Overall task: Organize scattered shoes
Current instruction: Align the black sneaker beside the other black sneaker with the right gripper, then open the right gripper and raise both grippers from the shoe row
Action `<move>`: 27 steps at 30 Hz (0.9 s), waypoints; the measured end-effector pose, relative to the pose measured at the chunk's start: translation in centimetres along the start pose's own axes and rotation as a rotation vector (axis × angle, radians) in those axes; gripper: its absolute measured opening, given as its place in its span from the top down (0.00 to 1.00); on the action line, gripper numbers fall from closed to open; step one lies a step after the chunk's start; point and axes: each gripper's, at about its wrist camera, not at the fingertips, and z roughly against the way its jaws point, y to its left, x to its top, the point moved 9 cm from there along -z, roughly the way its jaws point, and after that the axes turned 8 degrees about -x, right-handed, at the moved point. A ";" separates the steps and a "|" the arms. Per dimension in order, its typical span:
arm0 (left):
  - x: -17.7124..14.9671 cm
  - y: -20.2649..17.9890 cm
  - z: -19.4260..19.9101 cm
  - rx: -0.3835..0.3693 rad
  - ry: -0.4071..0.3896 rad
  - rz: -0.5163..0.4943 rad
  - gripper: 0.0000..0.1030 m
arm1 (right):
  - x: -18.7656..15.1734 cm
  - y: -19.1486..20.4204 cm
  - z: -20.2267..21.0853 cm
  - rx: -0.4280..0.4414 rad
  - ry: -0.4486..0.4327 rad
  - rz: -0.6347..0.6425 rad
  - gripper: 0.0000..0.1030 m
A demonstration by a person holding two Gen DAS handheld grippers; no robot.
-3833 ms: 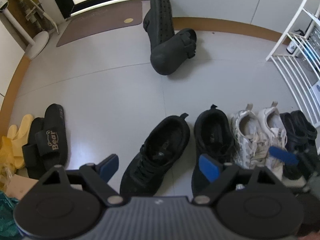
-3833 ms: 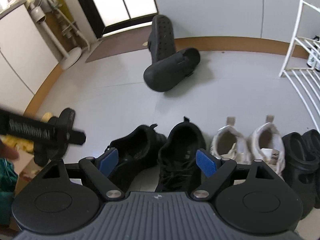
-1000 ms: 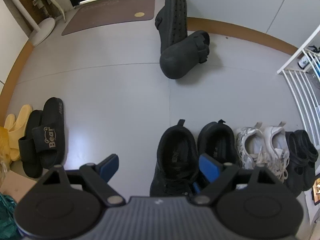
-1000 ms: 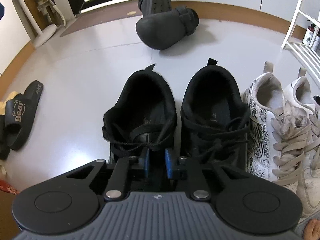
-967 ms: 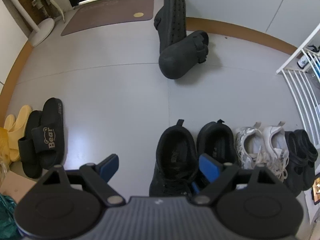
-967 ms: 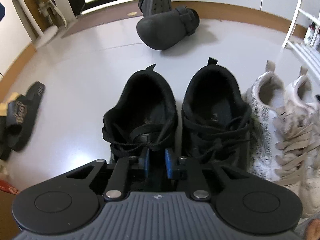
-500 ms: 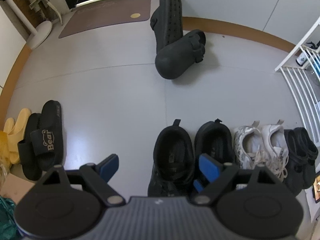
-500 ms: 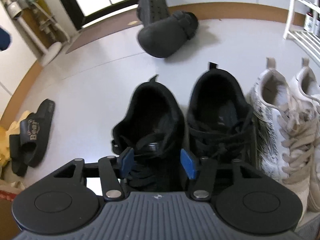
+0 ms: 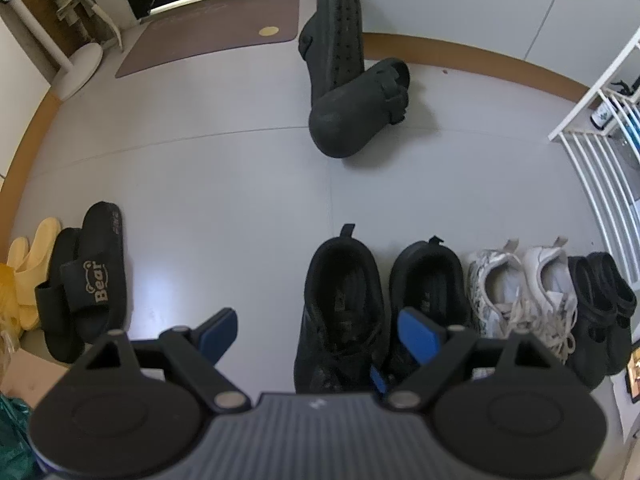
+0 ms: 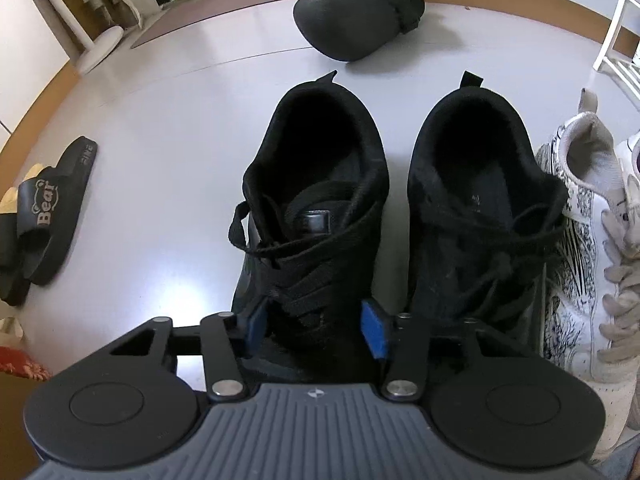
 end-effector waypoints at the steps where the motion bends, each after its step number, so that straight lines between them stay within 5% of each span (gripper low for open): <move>1: 0.0 -0.1 0.0 -0.003 0.001 -0.003 0.13 | -0.1 -0.2 -0.1 -0.010 0.002 0.001 0.65; 27: -0.2 -1.0 -0.1 -0.013 0.009 -0.020 0.13 | -1.9 -0.4 0.9 -0.039 -0.011 0.084 0.71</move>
